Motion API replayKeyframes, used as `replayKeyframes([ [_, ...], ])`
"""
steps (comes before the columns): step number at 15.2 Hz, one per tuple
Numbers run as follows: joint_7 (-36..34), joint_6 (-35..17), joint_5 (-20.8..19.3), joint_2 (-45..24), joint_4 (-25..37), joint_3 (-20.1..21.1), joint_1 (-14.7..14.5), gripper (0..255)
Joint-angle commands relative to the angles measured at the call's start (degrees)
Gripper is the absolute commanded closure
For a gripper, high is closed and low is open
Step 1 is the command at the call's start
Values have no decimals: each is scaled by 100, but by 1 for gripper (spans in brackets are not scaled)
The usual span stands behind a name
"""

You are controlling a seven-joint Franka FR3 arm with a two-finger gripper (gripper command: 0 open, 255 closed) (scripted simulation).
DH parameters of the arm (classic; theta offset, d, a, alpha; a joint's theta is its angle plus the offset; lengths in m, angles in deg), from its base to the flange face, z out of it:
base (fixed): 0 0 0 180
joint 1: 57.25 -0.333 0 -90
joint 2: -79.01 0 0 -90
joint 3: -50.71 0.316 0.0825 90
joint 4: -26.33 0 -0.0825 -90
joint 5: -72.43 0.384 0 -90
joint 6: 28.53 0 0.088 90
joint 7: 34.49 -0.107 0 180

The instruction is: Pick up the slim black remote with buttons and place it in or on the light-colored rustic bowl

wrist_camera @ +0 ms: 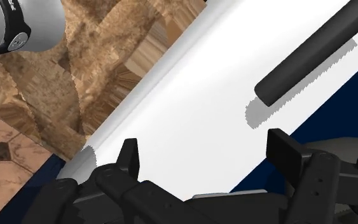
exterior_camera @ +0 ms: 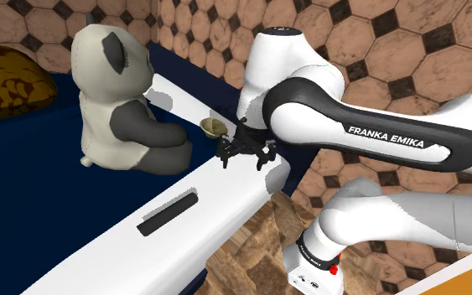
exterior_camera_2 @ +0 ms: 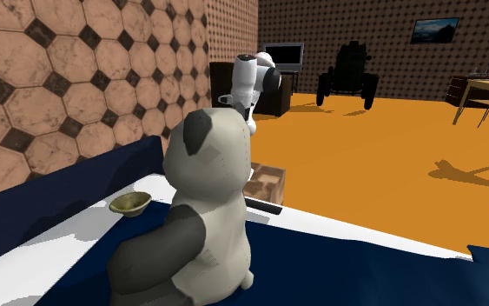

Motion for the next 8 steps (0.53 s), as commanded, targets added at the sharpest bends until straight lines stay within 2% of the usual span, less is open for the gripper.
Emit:
replayKeyframes([
  [1, -688, -175, 201, -117, 11, 428, 134, 0],
  [5, -2003, -655, 475, -659, 224, 1417, 623, 0],
  [8, -3005, -1022, 537, -1164, 500, 2244, 1188, 0],
])
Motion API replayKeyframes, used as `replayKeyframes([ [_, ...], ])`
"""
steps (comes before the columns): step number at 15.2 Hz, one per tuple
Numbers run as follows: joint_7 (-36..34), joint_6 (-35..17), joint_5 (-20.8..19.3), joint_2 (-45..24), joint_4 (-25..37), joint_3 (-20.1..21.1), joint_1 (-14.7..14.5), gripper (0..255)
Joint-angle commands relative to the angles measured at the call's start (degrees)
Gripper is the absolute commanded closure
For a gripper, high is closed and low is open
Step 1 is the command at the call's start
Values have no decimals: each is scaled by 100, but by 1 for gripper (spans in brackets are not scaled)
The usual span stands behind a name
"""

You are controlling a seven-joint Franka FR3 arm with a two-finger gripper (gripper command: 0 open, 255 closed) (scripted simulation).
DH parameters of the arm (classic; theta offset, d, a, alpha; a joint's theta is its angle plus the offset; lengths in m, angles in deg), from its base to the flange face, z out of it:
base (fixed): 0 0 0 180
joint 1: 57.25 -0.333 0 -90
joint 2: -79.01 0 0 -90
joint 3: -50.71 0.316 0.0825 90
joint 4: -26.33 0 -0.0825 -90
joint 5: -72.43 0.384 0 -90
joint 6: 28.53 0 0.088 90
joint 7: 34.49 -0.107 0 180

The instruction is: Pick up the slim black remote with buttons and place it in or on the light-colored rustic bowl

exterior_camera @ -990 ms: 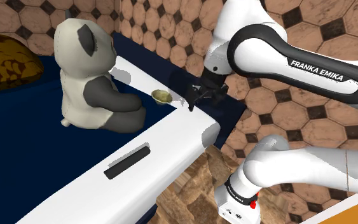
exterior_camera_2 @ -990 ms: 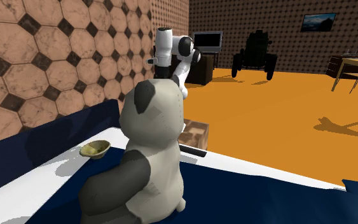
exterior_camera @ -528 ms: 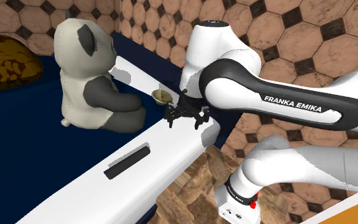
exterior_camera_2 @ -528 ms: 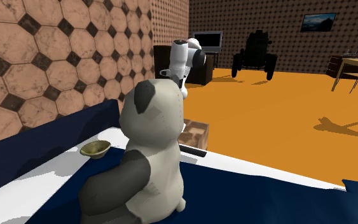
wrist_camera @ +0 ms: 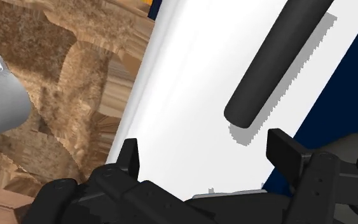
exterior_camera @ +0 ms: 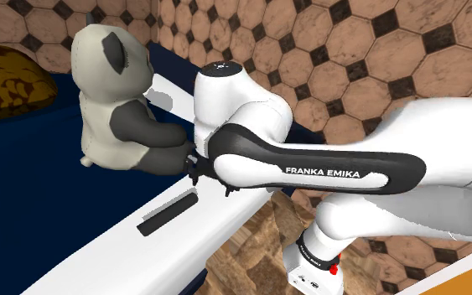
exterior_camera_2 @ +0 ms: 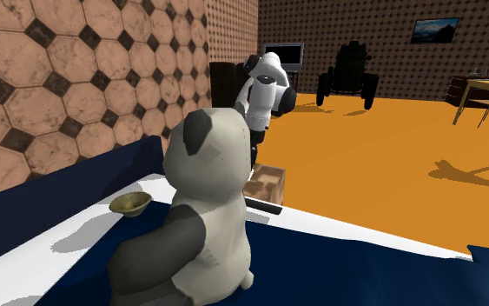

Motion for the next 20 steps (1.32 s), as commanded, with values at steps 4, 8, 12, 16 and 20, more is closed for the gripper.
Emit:
replayKeyframes([
  [4, -1770, -569, -143, -914, 609, 1622, 1335, 0],
  [8, -3101, -911, -432, -1479, 1234, 3597, 3268, 0],
  [12, -3224, -1062, -232, -1322, 1334, 4300, 3998, 0],
  [16, -3146, -1348, -105, -1260, 1162, 4612, 4258, 0],
  [20, -3109, -1459, -47, -1229, 1100, 4741, 4367, 0],
])
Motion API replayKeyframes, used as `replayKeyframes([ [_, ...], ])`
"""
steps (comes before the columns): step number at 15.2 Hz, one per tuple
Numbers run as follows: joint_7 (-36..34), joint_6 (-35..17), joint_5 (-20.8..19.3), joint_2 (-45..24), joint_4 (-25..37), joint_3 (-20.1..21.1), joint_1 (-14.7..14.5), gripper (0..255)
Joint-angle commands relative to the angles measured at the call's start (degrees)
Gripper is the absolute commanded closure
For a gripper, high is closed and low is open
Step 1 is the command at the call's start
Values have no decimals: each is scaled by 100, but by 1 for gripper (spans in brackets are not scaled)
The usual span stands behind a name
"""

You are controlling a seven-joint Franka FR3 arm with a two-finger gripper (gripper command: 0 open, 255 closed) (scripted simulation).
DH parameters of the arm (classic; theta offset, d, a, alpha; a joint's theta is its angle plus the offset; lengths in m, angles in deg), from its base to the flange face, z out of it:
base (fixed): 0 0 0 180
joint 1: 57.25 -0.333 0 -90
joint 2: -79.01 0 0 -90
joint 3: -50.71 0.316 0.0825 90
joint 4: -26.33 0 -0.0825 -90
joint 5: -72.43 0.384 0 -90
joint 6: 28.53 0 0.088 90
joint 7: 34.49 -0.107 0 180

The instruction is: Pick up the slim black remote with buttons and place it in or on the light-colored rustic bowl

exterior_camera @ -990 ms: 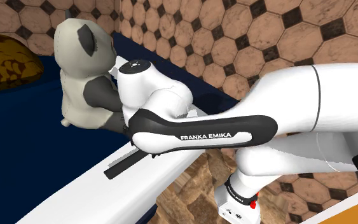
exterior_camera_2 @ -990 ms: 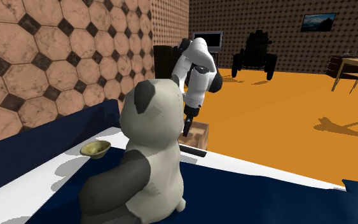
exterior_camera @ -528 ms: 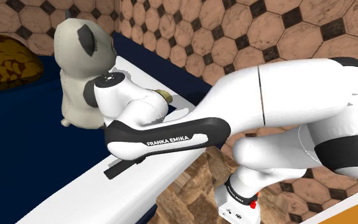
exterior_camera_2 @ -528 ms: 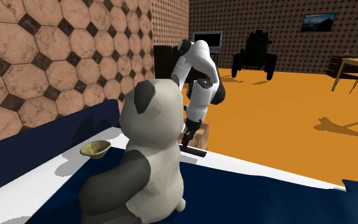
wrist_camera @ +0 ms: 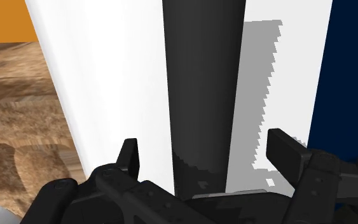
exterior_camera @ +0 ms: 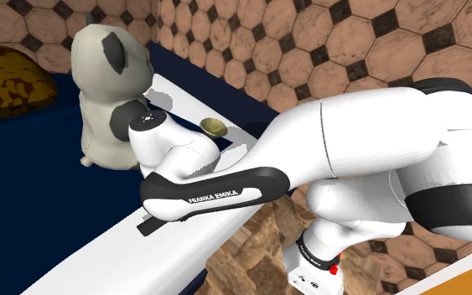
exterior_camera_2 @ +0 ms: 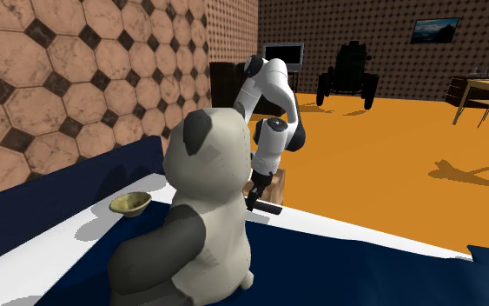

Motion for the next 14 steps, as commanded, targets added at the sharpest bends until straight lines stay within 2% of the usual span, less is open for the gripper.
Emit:
replayKeyframes([
  [1, 2, -12, 7, 4, -5, 15, 10, 0],
  [5, 2, -11, 7, 4, -5, 14, 10, 0],
  [6, 2, -11, 7, 4, -5, 14, 10, 255],
  [14, -23, -7, -16, -22, -50, -83, -110, 255],
])
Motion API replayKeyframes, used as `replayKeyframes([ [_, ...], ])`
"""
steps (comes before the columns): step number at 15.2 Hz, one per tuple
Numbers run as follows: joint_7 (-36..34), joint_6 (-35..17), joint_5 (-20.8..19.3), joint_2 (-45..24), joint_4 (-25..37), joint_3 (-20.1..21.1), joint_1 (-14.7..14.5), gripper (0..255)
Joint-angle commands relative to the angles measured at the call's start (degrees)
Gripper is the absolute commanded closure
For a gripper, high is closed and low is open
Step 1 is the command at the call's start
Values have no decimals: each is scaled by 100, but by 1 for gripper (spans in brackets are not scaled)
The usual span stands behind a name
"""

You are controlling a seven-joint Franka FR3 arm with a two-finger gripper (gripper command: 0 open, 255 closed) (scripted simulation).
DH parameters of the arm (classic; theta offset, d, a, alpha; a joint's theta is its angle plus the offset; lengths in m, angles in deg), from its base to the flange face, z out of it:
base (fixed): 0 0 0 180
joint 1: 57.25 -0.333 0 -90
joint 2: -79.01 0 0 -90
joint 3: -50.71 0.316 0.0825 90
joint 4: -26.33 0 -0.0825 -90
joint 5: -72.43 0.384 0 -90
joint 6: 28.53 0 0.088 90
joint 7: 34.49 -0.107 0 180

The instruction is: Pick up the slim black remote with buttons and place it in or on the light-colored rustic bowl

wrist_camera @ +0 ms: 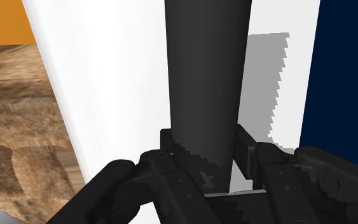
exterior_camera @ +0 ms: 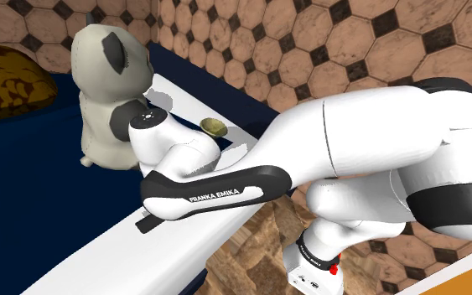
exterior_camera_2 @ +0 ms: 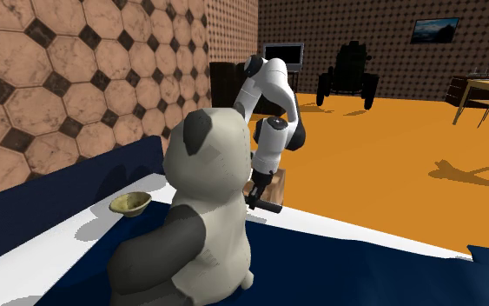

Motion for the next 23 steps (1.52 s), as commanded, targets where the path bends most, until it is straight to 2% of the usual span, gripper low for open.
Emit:
replayKeyframes([
  [1, 21, 26, 18, 16, -14, 97, 84, 255],
  [13, -90, 846, -361, -155, 327, -1183, -967, 255],
  [23, -21, 1589, -463, -70, 760, -2005, -1551, 255],
])
